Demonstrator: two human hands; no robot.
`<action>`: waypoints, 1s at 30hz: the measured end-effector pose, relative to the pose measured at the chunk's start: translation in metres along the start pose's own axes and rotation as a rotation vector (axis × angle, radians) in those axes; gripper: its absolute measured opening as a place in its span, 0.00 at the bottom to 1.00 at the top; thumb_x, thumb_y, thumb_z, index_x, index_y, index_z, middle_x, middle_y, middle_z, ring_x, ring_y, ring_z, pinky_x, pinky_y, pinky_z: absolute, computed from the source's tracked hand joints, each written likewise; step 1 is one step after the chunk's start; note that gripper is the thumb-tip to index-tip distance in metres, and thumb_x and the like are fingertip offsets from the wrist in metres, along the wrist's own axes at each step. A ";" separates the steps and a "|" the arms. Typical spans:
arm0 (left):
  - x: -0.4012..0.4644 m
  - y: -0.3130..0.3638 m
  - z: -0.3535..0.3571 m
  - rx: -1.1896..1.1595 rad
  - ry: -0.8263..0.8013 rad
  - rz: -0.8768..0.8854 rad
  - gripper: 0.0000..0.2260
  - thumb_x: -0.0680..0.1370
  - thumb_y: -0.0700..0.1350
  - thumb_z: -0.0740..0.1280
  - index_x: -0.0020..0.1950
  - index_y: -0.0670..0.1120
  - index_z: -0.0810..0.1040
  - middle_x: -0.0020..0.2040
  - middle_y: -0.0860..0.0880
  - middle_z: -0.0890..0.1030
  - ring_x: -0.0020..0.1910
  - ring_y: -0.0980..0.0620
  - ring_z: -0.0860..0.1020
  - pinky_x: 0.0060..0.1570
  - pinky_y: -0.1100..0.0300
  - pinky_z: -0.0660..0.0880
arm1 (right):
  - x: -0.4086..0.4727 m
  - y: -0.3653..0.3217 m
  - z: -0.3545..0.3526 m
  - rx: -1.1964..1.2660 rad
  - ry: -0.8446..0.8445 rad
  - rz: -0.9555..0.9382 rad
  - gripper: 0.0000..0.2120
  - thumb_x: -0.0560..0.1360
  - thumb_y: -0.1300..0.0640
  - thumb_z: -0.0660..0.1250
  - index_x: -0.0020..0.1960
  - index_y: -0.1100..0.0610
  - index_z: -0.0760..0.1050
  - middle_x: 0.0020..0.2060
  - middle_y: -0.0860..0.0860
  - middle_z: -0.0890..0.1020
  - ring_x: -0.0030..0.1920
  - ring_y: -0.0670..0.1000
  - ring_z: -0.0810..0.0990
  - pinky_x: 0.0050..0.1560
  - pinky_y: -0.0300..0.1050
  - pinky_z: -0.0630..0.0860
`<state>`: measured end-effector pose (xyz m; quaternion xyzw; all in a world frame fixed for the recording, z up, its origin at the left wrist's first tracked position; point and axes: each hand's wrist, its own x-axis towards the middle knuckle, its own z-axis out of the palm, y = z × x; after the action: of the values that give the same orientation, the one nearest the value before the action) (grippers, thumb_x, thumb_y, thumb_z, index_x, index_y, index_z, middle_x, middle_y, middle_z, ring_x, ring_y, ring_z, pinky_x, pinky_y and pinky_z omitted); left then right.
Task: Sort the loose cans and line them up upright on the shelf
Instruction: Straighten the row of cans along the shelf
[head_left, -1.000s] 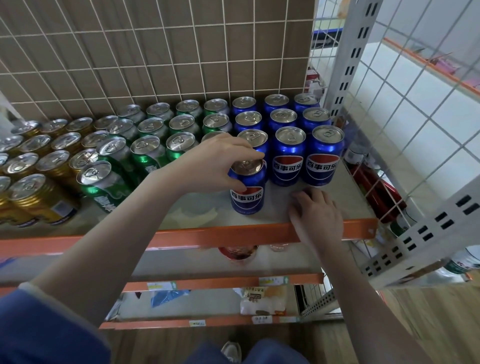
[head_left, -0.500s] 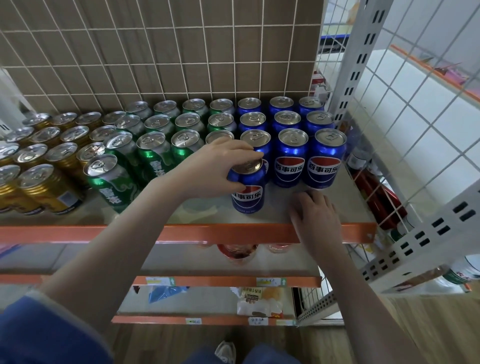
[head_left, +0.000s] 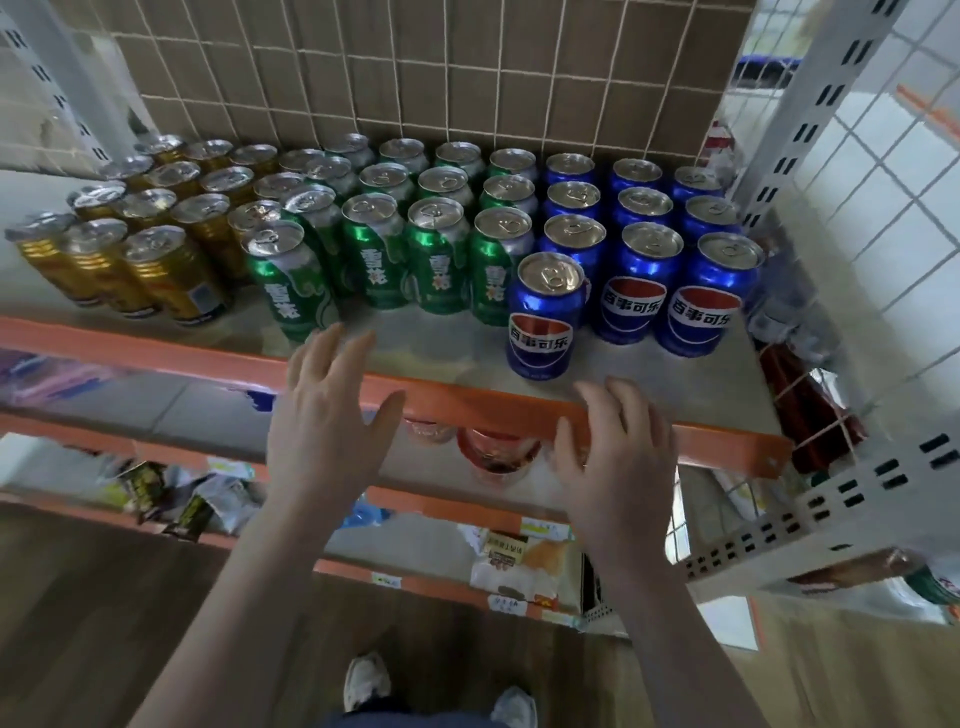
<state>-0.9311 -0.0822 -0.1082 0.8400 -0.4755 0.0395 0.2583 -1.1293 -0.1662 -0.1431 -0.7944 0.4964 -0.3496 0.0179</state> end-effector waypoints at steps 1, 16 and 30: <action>-0.005 -0.011 -0.005 0.009 0.003 -0.052 0.26 0.74 0.47 0.70 0.71 0.44 0.68 0.72 0.42 0.66 0.71 0.41 0.63 0.66 0.44 0.64 | -0.003 -0.011 0.002 -0.014 -0.020 -0.013 0.17 0.72 0.57 0.70 0.59 0.60 0.77 0.54 0.57 0.79 0.57 0.58 0.76 0.57 0.52 0.72; -0.029 -0.313 -0.143 -0.002 0.181 -0.413 0.25 0.72 0.45 0.71 0.68 0.43 0.71 0.66 0.40 0.71 0.66 0.37 0.67 0.61 0.44 0.66 | -0.039 -0.326 0.123 0.037 -0.216 -0.273 0.21 0.71 0.53 0.70 0.62 0.59 0.73 0.58 0.60 0.77 0.61 0.61 0.74 0.61 0.57 0.71; 0.058 -0.548 -0.244 0.007 0.231 -0.478 0.24 0.72 0.44 0.69 0.68 0.45 0.71 0.72 0.41 0.65 0.71 0.40 0.63 0.68 0.48 0.61 | -0.008 -0.584 0.261 0.148 -0.159 -0.360 0.19 0.67 0.51 0.65 0.55 0.60 0.75 0.52 0.61 0.79 0.49 0.65 0.78 0.50 0.56 0.74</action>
<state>-0.4074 0.2147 -0.0971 0.9192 -0.2309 0.0748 0.3102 -0.5287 0.0527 -0.1250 -0.8919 0.3164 -0.3187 0.0525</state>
